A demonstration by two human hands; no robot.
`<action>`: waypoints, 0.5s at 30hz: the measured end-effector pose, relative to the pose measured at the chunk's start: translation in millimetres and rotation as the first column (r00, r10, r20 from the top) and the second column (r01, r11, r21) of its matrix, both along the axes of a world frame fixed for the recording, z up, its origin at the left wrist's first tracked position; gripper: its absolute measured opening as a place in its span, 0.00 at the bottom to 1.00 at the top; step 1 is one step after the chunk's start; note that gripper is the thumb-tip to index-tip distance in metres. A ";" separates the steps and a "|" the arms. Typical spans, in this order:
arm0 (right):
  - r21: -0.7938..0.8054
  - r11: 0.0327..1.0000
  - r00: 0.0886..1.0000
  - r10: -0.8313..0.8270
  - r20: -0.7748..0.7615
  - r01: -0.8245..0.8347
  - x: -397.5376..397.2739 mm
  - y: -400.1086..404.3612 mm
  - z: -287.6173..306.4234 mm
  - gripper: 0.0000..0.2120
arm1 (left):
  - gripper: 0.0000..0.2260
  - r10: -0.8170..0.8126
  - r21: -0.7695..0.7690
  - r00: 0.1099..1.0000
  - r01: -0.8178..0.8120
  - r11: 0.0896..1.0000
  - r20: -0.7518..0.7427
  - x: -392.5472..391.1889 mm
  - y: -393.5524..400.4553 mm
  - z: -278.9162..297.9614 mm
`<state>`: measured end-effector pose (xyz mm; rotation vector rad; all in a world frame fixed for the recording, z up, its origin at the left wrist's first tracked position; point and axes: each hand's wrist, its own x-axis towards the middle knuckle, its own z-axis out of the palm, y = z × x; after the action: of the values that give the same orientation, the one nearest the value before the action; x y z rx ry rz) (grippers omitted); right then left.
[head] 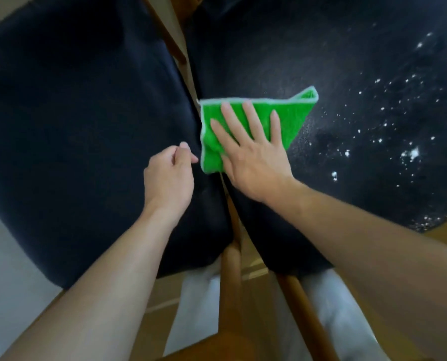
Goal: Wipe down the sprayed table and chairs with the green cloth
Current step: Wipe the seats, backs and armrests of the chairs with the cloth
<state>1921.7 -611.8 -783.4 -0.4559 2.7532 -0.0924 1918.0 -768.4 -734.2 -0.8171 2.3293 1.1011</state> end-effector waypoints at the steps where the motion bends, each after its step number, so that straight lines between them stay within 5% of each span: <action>1: 0.000 0.998 0.997 0.067 0.021 -0.067 24.4 8.6 3.4 0.31 | 0.18 0.002 0.006 1.000 -0.002 1.000 -0.002 -3.1 -0.3 1.5; 6: 0.003 0.876 0.864 0.475 0.169 -0.482 150.5 70.0 21.4 0.37 | 0.18 0.015 0.067 1.000 -0.016 0.998 0.008 -13.9 4.9 0.1; 9: -0.014 0.816 0.801 0.571 0.182 -0.578 159.6 89.3 16.6 0.39 | 0.18 0.018 0.089 1.000 -0.019 0.996 0.011 -10.5 10.6 -4.6; 15: -0.049 0.979 0.979 0.201 0.024 -0.199 70.6 37.1 10.0 0.33 | 0.18 0.020 0.052 0.999 -0.022 0.998 0.042 14.5 17.7 -16.6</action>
<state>1992.3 -574.7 -773.3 -0.7353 2.6644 -0.1125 1932.6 -750.7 -750.8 -0.8391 2.2532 1.1383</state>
